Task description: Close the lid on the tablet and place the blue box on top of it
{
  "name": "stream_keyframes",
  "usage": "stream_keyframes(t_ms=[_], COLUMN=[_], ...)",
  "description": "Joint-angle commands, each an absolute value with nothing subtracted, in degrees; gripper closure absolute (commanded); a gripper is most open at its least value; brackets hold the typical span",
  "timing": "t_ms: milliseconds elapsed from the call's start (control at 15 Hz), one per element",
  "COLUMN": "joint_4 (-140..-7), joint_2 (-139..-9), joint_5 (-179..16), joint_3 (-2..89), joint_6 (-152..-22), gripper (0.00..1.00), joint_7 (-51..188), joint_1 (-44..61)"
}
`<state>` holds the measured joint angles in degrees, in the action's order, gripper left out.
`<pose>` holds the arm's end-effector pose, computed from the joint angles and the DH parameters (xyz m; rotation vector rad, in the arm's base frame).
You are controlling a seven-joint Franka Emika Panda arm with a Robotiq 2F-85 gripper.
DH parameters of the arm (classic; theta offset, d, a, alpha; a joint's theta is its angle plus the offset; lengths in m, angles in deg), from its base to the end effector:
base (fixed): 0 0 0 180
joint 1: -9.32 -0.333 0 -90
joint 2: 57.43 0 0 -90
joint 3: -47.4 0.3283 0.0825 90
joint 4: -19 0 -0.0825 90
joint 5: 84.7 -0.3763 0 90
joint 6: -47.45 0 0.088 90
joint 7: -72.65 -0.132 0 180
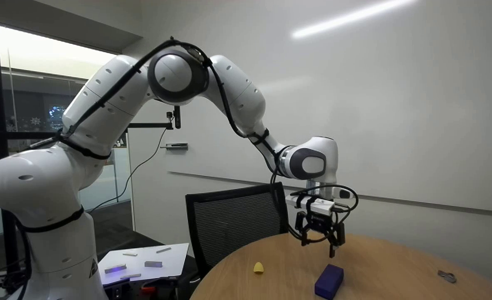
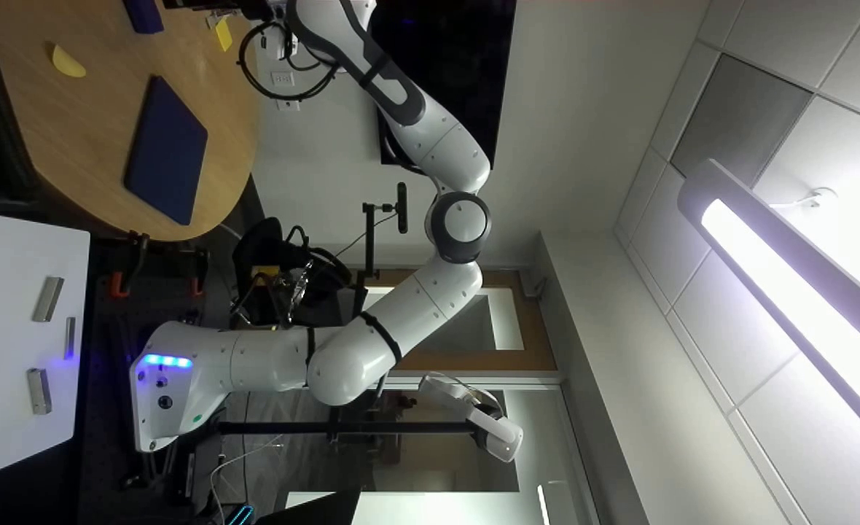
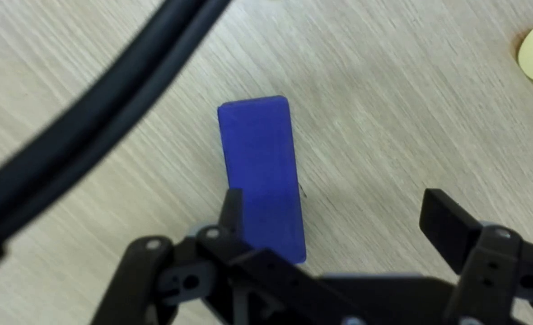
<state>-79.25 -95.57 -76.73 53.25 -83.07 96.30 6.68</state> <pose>0.6559 0.0867 0.1863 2.9565 0.9764 -0.1575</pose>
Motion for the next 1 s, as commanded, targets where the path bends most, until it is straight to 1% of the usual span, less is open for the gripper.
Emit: stream_keyframes(t_ms=[0,400,933], joint_4=[-73.26,-67.77,-64.86], joint_2=[-99.46,-104.36,-107.98], joint_5=[-76.01,-75.74,-74.80], joint_3=[53.73,53.41,53.13], joint_6=[-81.70,-80.58,-79.49], gripper=[0.00,0.00,0.00], joint_7=[98.27,99.35,99.37], joint_1=[7.12,7.30,7.34])
